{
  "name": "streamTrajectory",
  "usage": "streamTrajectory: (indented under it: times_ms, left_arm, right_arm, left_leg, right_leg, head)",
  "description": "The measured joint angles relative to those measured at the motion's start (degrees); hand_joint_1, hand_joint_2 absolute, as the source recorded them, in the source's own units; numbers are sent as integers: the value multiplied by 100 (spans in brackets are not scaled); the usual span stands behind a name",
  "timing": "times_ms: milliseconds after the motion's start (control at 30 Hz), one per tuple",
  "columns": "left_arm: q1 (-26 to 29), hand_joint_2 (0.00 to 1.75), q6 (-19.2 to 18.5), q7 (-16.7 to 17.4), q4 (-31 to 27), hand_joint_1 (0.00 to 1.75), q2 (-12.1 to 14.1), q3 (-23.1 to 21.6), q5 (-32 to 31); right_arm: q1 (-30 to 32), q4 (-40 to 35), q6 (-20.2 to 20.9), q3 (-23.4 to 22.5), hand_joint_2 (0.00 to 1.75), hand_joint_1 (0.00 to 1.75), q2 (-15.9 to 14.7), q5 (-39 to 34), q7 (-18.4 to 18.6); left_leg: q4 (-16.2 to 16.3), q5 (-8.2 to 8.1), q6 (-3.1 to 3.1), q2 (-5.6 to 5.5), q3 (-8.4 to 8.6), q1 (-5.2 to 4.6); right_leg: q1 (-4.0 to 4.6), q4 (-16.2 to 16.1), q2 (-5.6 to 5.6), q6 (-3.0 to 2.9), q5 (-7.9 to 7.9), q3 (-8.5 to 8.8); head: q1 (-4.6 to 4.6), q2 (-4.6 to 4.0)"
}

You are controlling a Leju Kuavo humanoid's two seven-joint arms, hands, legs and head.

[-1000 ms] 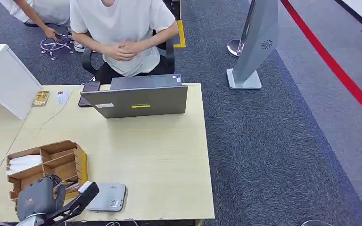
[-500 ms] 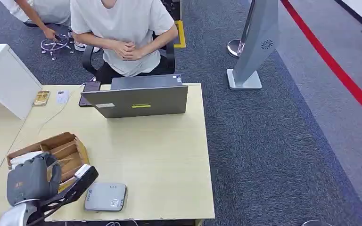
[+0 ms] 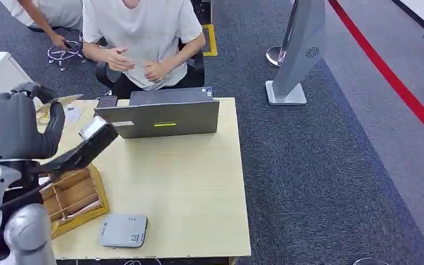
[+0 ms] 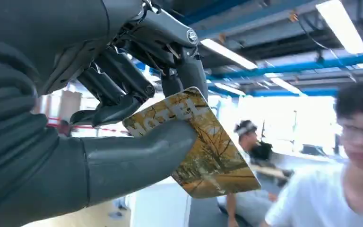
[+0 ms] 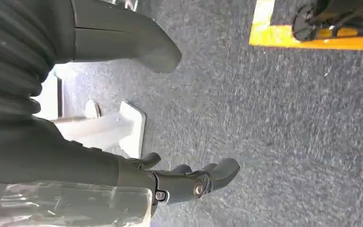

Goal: Pass the card to the sensor for recognition and then transmit it.

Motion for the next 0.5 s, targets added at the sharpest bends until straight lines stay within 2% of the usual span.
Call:
streamTrajectory:
  times_ms: [33, 100, 200, 500]
  left_arm:
    - [-292, 175, 178, 139, 316, 175, 4, 2, -102]
    - [-756, 175, 461, 194, 808, 175, 18, 26, -117]
    - [-1108, 175, 537, 192, 1249, 175, 24, 57, -120]
    - [-1277, 175, 537, 220, 1614, 175, 46, 63, -119]
  right_arm:
    - [-18, 78, 0, -15, 175, 0, 0, 104, -56]
    - [-47, 240, -22, -30, 175, 0, 0, 220, -138]
    - [-67, 426, -52, -68, 175, 0, 0, 268, -197]
    - [-81, 629, -81, -153, 175, 0, 0, 306, -207]
  left_leg:
    - [0, 4, -6, -6, -2, 0]
    - [0, 7, -9, -10, -2, 0]
    - [0, 8, -8, -6, -2, -1]
    - [-1, 6, -10, -8, -6, -1]
  right_leg:
    - [0, 1, -6, 0, 1, 2]
    - [0, 2, -10, -2, 4, 6]
    - [-1, 2, -4, -5, 6, 5]
    - [0, 1, -6, -4, 3, 1]
  head:
    - [11, 0]
    - [7, 0]
    - [4, 0]
    - [7, 0]
